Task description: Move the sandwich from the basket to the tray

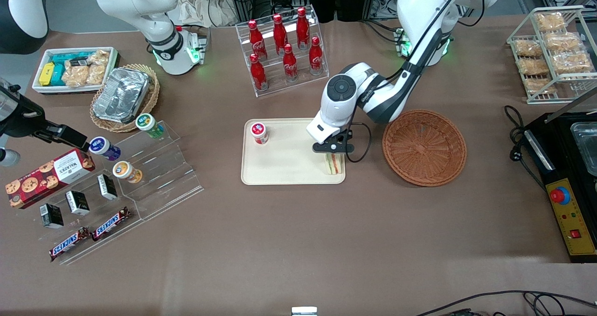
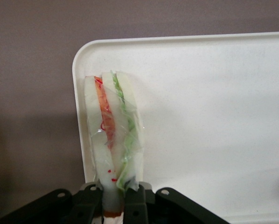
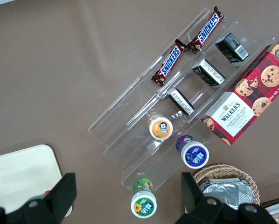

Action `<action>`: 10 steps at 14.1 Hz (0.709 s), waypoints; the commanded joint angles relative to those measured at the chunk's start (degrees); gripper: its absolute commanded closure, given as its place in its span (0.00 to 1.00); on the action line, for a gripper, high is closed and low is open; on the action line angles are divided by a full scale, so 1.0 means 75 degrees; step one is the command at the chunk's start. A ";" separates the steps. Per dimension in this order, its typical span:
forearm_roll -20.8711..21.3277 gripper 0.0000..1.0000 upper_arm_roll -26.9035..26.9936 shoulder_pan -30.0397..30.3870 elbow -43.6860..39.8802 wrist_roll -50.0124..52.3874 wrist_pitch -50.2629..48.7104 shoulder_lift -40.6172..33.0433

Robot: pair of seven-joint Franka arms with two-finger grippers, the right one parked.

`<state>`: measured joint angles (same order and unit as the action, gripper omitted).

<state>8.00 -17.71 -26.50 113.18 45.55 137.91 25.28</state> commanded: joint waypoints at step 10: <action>0.0129 0.01 0.0392 0.0636 -0.0185 0.0177 -0.1555 -0.1457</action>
<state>8.17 -14.90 -24.41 111.26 49.77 132.63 20.38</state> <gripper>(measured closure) 0.009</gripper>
